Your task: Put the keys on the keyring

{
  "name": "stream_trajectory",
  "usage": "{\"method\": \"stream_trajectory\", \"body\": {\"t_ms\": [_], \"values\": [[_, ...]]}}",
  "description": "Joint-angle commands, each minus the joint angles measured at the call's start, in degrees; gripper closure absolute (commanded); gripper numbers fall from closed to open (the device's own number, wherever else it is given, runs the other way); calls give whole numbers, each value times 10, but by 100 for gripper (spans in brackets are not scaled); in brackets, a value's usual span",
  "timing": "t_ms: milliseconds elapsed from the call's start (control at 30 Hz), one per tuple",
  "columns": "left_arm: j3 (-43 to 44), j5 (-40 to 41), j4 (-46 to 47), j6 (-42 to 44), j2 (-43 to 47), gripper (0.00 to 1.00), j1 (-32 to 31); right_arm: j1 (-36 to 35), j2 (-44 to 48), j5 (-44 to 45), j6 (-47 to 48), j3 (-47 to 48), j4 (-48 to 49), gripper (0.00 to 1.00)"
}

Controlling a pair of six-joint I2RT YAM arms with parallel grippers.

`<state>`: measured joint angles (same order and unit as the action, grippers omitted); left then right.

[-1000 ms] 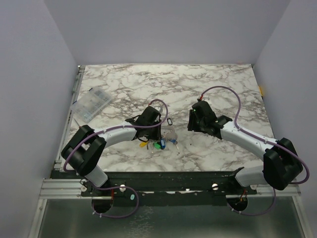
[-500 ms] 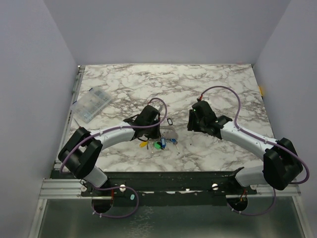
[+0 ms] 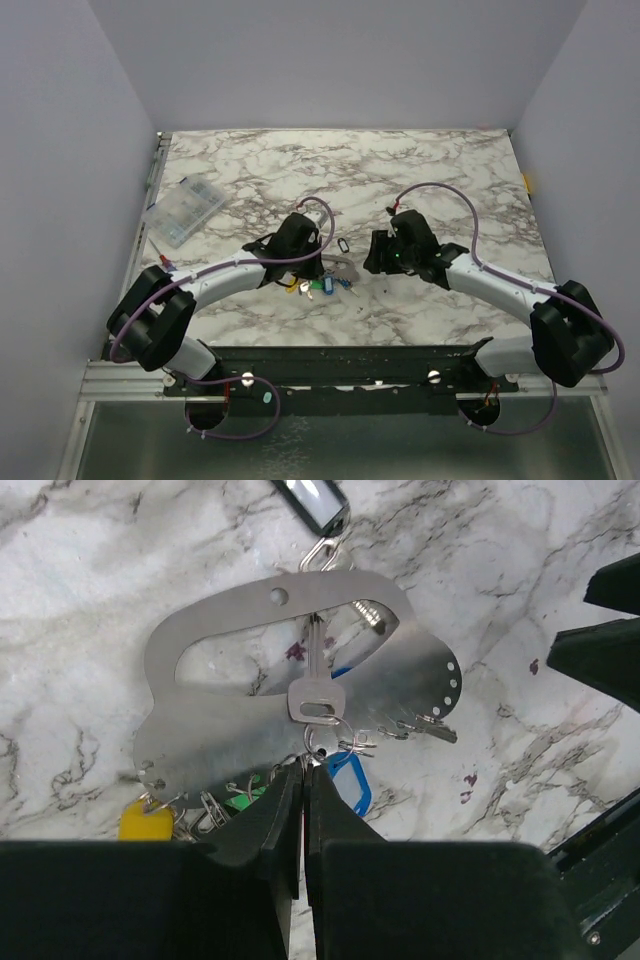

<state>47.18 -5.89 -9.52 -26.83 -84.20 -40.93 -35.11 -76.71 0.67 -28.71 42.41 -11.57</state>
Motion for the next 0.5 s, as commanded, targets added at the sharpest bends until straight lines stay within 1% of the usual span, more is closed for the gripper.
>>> {"method": "stream_trajectory", "body": {"t_ms": [0, 100, 200, 300, 367, 433, 467], "values": [[-38, -8, 38, 7, 8, 88, 2, 4, -6, -65, 11, -7, 46, 44], [-56, -8, 60, 8, 16, 79, 3, 4, -8, -63, 11, -8, 46, 44], [-62, -7, 69, 10, 19, 76, 3, 4, -12, -61, 11, -7, 45, 44], [-66, -5, 72, 8, 22, 68, 4, 4, -15, -62, 10, -7, 45, 44], [-67, 2, 72, 7, 33, 64, 5, 4, -18, -63, 9, -6, 45, 44], [-71, 20, 70, 4, 50, 64, 9, 4, -19, -63, 9, -6, 44, 44], [-72, 30, 66, 3, 62, 66, 12, 4, -19, -63, 10, -5, 44, 44]]}}
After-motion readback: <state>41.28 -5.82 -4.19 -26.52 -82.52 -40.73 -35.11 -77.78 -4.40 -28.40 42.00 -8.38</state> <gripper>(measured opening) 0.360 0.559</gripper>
